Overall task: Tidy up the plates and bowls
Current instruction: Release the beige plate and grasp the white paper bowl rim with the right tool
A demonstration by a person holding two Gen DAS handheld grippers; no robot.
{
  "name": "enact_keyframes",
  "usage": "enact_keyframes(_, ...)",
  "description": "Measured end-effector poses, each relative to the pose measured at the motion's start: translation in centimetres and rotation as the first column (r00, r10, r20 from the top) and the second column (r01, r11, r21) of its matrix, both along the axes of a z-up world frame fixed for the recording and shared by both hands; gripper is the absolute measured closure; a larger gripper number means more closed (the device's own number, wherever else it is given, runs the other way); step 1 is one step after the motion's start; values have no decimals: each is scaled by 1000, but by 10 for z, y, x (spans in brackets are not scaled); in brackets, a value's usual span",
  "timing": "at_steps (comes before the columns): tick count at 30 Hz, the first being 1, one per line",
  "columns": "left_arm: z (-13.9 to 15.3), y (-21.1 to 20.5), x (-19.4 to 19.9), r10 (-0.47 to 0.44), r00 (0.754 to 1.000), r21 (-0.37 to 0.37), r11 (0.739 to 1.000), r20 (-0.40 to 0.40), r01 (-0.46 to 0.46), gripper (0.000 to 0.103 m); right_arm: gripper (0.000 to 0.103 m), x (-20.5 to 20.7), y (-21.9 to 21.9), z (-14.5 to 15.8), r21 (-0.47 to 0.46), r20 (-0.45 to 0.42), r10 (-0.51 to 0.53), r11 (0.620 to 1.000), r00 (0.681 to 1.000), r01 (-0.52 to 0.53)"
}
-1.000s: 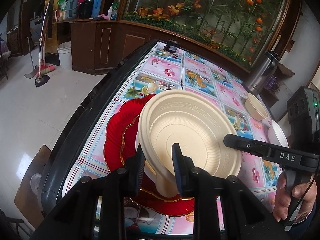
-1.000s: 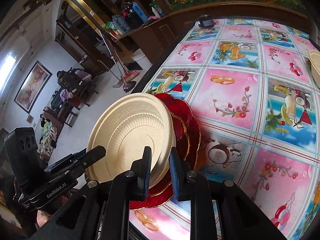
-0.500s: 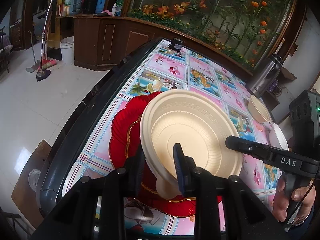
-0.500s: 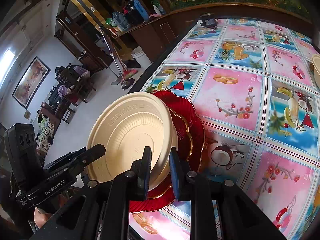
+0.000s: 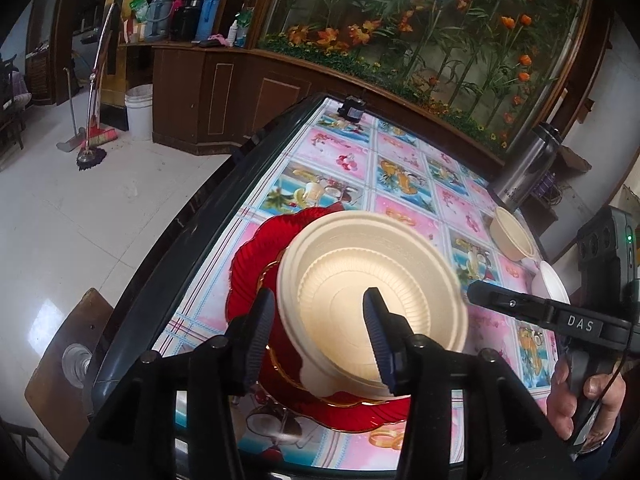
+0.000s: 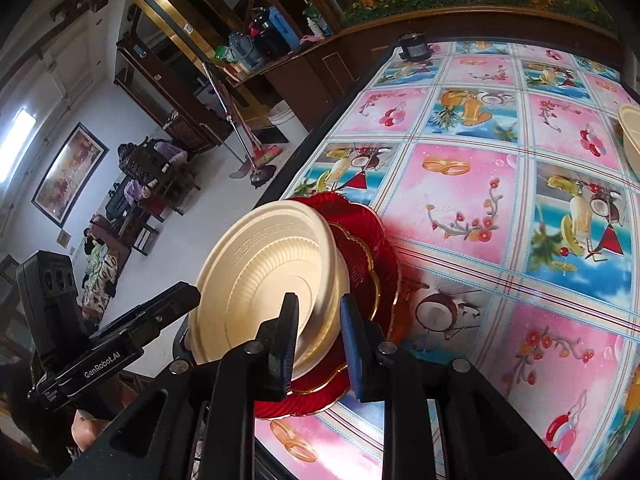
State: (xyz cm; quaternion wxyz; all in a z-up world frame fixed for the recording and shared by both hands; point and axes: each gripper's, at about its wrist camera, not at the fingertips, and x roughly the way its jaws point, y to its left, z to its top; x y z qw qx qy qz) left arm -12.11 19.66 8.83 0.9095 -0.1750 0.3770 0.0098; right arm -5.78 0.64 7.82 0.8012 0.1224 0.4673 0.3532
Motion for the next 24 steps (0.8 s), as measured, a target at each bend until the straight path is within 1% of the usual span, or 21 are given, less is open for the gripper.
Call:
enact_keyframes(2,8,-9,-2,-21,1000,15,1000,18,21,55,79,-1,-15,3,18,1,-21,1000,1000,21)
enact_keyframes(6,19,-33,-3,-85,996,40,996,40,84,50,79,1,-70,9,50,14,-121,992,993,120)
enact_keyframes(9,22,-59,0,-149,988,61,987,37,147,50,79,8,-126,12,53,19,-240,970,970,239)
enact_keyframes(12,24,-88,2,-222,975,81,972,32,218,50,79,16,-190,17,47,34,-384,923,923,382)
enact_keyframes(13,25,-95,3,-242,970,84,967,29,239,50,79,18,-213,18,41,35,-433,901,901,432)
enact_keyframes(14,25,-103,4,-261,965,87,962,28,258,49,76,22,-236,18,23,38,-482,876,875,481)
enact_keyframes(15,25,-114,4,-284,958,92,955,27,281,49,72,24,-251,17,3,38,-514,858,857,514)
enact_keyframes(17,23,-129,6,-319,948,97,944,17,316,49,69,32,-287,11,-29,27,-584,811,812,584)
enact_keyframes(18,21,-137,7,-335,942,98,938,9,332,49,68,37,-301,5,-55,10,-605,795,796,604)
enact_keyframes(19,19,-143,8,-346,938,99,934,3,344,49,68,41,-310,1,-66,-3,-616,786,788,614)
enact_keyframes(20,17,-151,8,-364,931,100,927,-5,362,49,68,45,-320,-7,-77,-25,-634,772,773,631)
enact_keyframes(21,16,-157,7,-377,926,102,921,-10,376,49,68,48,-326,-13,-89,-44,-640,767,767,635)
enact_keyframes(22,14,-163,8,-391,920,103,915,-17,391,49,68,51,-329,-18,-92,-63,-633,773,771,627)
enact_keyframes(24,10,-174,9,-415,910,104,904,-28,415,49,68,54,-330,-28,-62,-113,-604,797,789,601)
